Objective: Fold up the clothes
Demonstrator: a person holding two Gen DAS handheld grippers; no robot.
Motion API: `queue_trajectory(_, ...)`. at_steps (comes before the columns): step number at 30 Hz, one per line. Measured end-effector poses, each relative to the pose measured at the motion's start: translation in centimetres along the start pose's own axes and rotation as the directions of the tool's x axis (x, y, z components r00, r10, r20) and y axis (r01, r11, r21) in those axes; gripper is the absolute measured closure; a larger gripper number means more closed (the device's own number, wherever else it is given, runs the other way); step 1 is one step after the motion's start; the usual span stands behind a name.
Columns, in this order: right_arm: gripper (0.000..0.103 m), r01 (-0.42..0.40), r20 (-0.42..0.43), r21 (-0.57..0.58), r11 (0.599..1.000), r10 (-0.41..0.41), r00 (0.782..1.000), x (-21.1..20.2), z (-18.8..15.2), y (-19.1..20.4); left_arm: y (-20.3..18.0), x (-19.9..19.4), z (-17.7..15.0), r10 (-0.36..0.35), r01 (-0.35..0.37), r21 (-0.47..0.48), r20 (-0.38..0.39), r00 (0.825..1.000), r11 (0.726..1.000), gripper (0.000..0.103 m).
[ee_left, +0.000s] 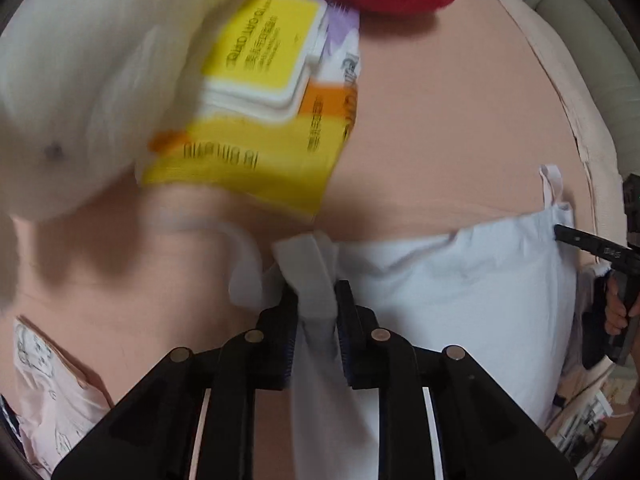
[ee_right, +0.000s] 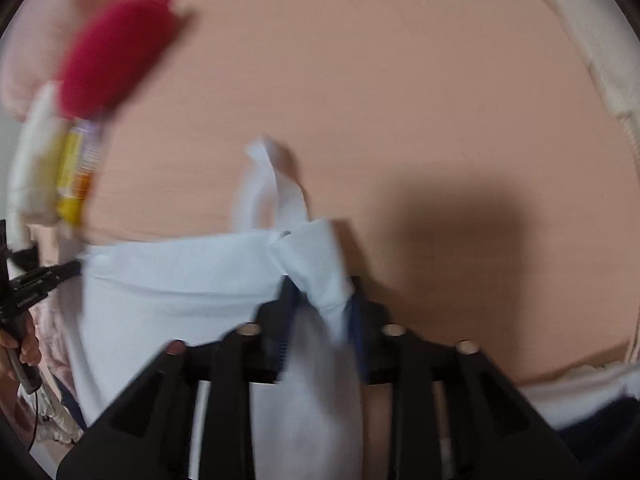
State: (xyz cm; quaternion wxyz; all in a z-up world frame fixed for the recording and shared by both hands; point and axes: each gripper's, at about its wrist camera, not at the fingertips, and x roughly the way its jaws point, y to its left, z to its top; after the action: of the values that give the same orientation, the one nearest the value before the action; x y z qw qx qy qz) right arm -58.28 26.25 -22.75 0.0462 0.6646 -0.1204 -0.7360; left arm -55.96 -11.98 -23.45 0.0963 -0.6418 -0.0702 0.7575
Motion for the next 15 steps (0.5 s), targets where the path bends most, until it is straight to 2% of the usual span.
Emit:
queue_trajectory(2, 0.069, 0.002, 0.054, 0.027, 1.000, -0.003, 0.999, -2.0, 0.2, 0.2, -0.6, -2.4, -0.6, 0.013, -0.012, -0.013, 0.072, 0.997, 1.000, 0.060)
queue_trajectory(5, 0.061, -0.008, 0.181, 0.012, 1.000, 0.006, 0.983, -6.9, -1.3, 1.6, -1.4, -6.1, -3.9, 0.011, -0.008, -0.017, 0.150, 0.989, 1.000, 0.059)
queue_trajectory(6, 0.059, -0.009, 0.203, 0.000, 1.000, 0.009, 0.979, -8.1, -2.2, 2.1, -1.8, -7.0, -5.4, -0.001, 0.004, -0.019, 0.156, 0.988, 1.000, 0.059)
queue_trajectory(8, 0.058, -0.006, 0.223, -0.044, 0.999, 0.016, 0.975, -10.1, -5.2, 3.5, -3.4, -7.3, -8.7, -0.066, 0.066, -0.002, 0.119, 0.991, 0.998, 0.059)
queue_trajectory(10, 0.058, 0.016, 0.213, -0.088, 0.996, 0.003, 0.977, -10.8, -8.5, 4.5, -5.3, -7.1, -12.0, -0.135, 0.134, 0.018, 0.070, 0.988, 0.991, 0.059)
queue_trajectory(15, 0.058, 0.064, 0.026, -0.147, 0.987, -0.061, 0.998, -7.1, -19.4, 4.6, -9.3, -4.8, -20.5, -0.225, 0.227, 0.016, -0.074, 0.972, 0.974, 0.059)
